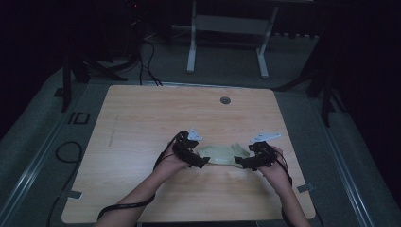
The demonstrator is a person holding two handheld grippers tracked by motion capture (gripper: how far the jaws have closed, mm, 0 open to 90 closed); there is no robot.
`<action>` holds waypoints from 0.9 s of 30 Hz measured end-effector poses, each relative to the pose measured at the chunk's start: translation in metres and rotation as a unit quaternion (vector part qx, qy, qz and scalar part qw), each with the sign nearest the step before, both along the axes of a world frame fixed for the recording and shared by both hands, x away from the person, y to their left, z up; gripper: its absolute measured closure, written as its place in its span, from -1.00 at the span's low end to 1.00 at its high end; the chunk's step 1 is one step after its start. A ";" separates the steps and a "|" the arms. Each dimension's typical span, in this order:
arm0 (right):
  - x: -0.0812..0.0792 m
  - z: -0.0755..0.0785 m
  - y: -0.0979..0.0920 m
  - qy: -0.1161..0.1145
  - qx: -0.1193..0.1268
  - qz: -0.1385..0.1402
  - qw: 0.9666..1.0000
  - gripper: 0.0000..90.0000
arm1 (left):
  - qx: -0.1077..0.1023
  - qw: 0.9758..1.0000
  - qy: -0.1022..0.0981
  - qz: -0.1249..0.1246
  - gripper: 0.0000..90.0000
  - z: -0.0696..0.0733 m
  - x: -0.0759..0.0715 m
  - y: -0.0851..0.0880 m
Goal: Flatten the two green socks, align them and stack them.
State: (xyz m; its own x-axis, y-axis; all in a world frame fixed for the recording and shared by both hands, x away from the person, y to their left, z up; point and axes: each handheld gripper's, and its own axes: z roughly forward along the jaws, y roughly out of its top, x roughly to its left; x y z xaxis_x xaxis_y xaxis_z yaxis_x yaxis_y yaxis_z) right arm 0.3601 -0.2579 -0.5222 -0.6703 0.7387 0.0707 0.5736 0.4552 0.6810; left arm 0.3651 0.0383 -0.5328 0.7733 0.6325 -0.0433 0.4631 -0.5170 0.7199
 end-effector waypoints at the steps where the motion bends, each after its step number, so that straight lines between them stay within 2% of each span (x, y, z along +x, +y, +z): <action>1: -0.001 -0.001 -0.002 0.000 -0.003 -0.002 1.000 -0.68 | -0.002 1.000 -0.004 0.005 -0.96 -0.001 -0.001 0.002; 5: -0.004 -0.004 -0.010 -0.012 -0.002 -0.014 1.000 -0.68 | 0.003 1.000 -0.018 0.015 -0.96 -0.006 -0.006 0.013; 7: -0.006 -0.005 -0.015 -0.020 -0.006 -0.017 1.000 -0.69 | 0.000 1.000 -0.009 0.023 -0.96 -0.009 -0.008 0.019; 11: -0.011 -0.008 -0.026 -0.026 -0.009 -0.022 0.999 -0.69 | -0.009 0.999 -0.010 0.034 -0.96 -0.013 -0.012 0.033; 17: -0.018 -0.020 -0.042 -0.028 -0.003 -0.037 0.999 -0.69 | -0.001 0.999 -0.002 0.046 -0.96 -0.017 -0.020 0.050; 20: -0.022 -0.025 -0.049 -0.030 -0.001 -0.047 0.998 -0.69 | -0.003 0.999 0.003 0.054 -0.96 -0.019 -0.024 0.059; 24: -0.027 -0.031 -0.057 -0.029 -0.002 -0.059 0.998 -0.70 | -0.010 0.998 -0.002 0.065 -0.96 -0.021 -0.031 0.070; 27: -0.030 -0.034 -0.064 -0.028 0.005 -0.068 0.997 -0.70 | -0.014 0.997 0.005 0.069 -0.96 -0.024 -0.036 0.079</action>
